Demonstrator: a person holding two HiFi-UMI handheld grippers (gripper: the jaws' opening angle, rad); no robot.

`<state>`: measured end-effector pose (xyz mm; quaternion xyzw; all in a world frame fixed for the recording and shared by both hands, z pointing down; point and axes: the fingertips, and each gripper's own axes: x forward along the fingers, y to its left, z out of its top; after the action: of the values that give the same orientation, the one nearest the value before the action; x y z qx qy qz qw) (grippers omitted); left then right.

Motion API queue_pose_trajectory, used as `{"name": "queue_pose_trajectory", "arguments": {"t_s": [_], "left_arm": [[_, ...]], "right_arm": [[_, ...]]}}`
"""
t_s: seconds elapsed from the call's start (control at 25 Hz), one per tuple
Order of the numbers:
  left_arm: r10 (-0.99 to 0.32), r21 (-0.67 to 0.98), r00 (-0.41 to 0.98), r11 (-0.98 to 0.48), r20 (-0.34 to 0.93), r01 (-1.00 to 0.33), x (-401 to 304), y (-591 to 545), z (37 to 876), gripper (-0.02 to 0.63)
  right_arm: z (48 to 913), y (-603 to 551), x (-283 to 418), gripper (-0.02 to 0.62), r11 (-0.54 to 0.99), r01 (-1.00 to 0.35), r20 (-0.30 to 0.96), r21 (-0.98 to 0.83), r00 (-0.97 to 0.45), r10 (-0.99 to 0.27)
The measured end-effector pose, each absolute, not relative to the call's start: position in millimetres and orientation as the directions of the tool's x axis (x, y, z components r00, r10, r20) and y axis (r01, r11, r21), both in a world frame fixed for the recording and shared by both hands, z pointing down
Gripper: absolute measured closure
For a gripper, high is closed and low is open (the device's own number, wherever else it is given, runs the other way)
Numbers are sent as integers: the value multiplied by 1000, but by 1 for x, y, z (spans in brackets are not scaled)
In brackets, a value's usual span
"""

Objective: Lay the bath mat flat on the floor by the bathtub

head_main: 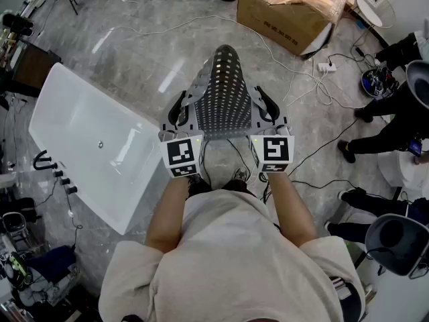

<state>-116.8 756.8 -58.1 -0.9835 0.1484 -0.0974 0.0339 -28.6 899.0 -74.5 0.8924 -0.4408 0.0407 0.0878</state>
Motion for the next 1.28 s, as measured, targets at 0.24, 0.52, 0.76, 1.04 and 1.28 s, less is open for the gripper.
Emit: {"name": "queue_pose_trajectory", "arguments": {"t_s": [0.24, 0.52, 0.76, 1.04, 1.28], "left_arm": [[-323, -65, 924, -946, 205, -317, -106, 781, -54, 581], [-381, -43, 902, -924, 204, -380, -97, 791, -54, 581], [-421, -57, 881, -906, 215, -419, -97, 784, -55, 581], [-469, -22, 852, -878, 234, -478, -87, 740, -42, 581], [-516, 12, 819, -844, 252, -536, -72, 685, -32, 581]], "right_arm": [[-76, 913, -18, 574, -543, -833, 160, 102, 553, -818], [-73, 924, 2, 574, -470, -877, 175, 105, 481, -859], [-73, 903, 8, 574, -414, -905, 175, 99, 426, -888], [-59, 853, 21, 574, -350, -933, 197, 88, 361, -912], [-55, 792, 38, 574, -274, -958, 215, 88, 287, -933]]}}
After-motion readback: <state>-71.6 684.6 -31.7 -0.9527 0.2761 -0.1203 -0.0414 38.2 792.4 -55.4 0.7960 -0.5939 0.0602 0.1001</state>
